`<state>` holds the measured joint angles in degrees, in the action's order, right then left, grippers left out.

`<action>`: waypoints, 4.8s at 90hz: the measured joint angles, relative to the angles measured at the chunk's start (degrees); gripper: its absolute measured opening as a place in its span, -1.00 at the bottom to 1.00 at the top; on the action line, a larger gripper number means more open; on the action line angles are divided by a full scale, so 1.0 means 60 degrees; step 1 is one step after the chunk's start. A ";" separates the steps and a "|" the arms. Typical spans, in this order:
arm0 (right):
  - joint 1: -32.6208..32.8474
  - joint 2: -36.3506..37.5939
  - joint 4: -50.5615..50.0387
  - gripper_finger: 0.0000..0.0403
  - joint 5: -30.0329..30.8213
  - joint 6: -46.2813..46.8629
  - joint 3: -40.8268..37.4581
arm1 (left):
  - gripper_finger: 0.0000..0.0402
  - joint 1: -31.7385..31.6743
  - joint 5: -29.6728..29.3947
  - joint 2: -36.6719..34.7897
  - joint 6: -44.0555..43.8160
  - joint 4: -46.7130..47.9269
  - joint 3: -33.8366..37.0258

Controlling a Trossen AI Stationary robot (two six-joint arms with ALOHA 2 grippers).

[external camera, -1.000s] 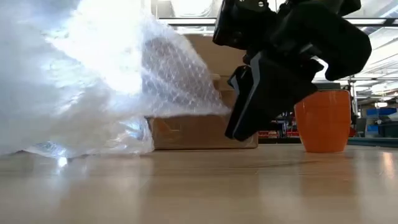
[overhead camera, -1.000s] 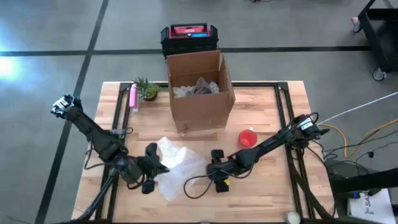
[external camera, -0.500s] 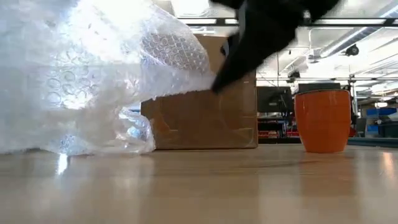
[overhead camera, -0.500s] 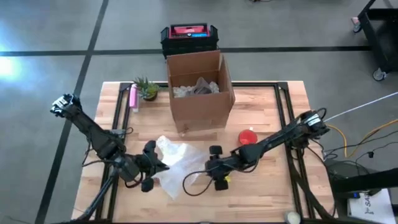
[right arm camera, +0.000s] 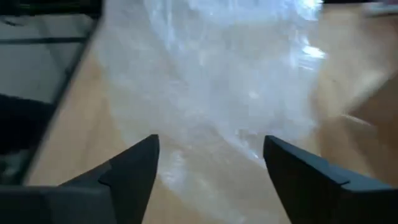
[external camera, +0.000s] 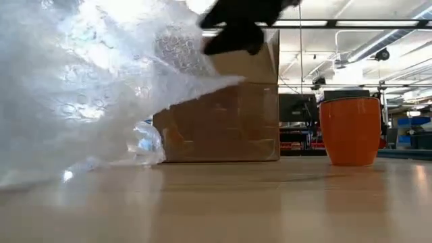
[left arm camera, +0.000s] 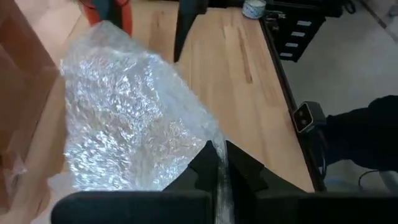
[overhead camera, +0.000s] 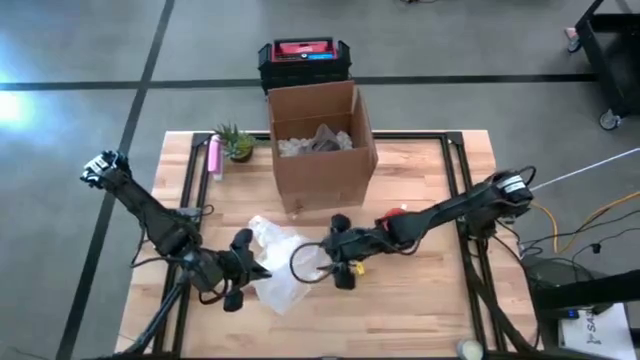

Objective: Wrap mug
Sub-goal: Prepare the transparent bubble wrap

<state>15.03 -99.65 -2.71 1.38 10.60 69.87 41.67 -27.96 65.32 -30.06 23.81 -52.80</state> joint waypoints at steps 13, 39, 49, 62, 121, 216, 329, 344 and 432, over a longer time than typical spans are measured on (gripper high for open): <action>-0.0063 -0.0782 0.2031 0.49 -0.1542 -0.0063 -0.0005 | -1.00 -0.0004 0.0009 0.0004 0.0154 -0.0041 0.0000; -0.0052 -0.1232 0.2624 0.09 -0.1725 -0.0125 0.0355 | -1.00 -0.0004 0.0005 0.0007 0.0185 -0.0046 0.0000; -0.0042 -0.1214 0.2573 -0.31 -0.1847 -0.0268 0.0592 | -1.00 -0.0007 0.0005 0.0007 0.0185 -0.0044 0.0000; 0.0024 -0.1182 0.2013 -0.88 -0.2063 -0.0621 0.0927 | -1.00 -0.0005 0.0001 0.0007 0.0153 -0.0043 0.0000; 0.0649 -0.1084 -0.2801 -1.00 -0.2053 -0.1034 0.2511 | -0.71 -0.0072 -0.0024 0.0011 -0.0066 -0.0128 0.0000; 0.3886 -0.0608 -0.9071 -1.00 0.4785 0.5993 0.2227 | -0.36 -0.0958 -0.0156 0.3288 -0.1036 0.0996 0.0097; 0.4341 -0.0671 -0.8636 -1.00 0.4693 0.6468 0.2166 | -0.99 -0.0523 0.0462 0.1826 -0.1965 0.5625 -0.2513; 0.4327 -0.0671 -0.8544 -1.00 0.4701 0.6400 0.2166 | -0.86 -0.0599 -0.0030 0.1246 -0.1000 0.5293 -0.1735; 0.4371 -0.0678 -0.7444 -1.00 0.4799 0.6426 0.1616 | -0.30 -0.3529 -0.0190 0.4317 0.1956 -0.0152 0.1714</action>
<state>41.25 -103.72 -47.37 30.17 49.15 79.57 20.50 -29.09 91.22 -18.32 22.90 -42.51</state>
